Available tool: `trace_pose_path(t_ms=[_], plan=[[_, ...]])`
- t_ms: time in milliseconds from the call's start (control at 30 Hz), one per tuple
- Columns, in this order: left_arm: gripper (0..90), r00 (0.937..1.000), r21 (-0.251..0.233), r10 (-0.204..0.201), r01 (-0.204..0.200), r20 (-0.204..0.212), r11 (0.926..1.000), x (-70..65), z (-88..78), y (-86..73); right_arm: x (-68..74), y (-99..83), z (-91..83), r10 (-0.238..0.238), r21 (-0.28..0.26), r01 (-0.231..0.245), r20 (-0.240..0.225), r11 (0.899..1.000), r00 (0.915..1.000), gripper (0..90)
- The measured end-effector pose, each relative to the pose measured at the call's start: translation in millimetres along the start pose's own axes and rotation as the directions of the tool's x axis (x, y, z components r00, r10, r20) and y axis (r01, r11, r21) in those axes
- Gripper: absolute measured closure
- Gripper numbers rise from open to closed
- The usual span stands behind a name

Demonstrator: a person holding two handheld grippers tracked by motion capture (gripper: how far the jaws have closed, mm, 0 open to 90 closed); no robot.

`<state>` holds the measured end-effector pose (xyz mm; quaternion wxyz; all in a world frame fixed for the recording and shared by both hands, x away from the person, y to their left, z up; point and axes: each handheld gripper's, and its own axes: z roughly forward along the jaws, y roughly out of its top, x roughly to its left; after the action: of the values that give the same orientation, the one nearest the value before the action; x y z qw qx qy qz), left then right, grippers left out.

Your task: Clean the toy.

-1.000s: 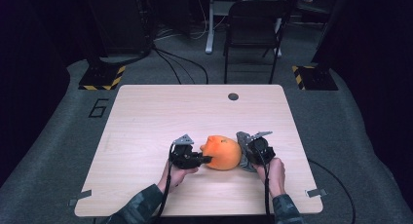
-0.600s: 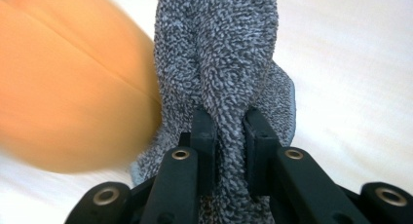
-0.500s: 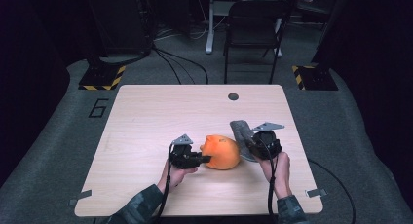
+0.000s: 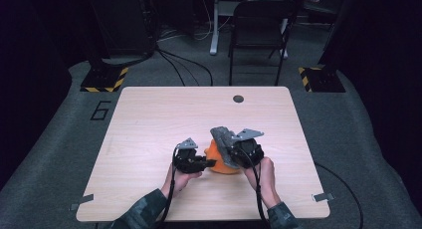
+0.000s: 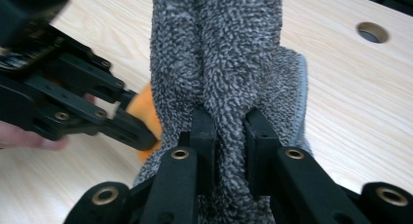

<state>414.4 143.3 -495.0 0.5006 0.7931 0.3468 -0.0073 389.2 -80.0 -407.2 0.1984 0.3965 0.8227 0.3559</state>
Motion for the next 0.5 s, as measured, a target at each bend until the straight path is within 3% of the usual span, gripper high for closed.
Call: trace_pose_path(t_ms=[167, 300, 500], plan=[[73.7, 1.0, -0.002, 0.0, 0.0, -0.005, 1.0, -1.4, 0.6, 0.0, -12.9, -10.4, -3.1, 0.035, 0.027, -0.036, 0.035, 0.999, 0.9988, 77.5], [73.7, 1.0, -0.003, 0.003, -0.003, 0.006, 1.0, 0.6, 1.3, 0.7, -33.6, -21.4, 3.3, 0.07, 0.069, -0.075, 0.067, 0.995, 0.9952, 77.6], [73.7, 1.0, -0.001, -0.001, 0.001, -0.003, 1.0, -1.4, 0.8, 0.1, -59.1, -46.1, 23.2, 0.134, 0.163, -0.152, 0.118, 0.975, 0.9839, 77.7]])
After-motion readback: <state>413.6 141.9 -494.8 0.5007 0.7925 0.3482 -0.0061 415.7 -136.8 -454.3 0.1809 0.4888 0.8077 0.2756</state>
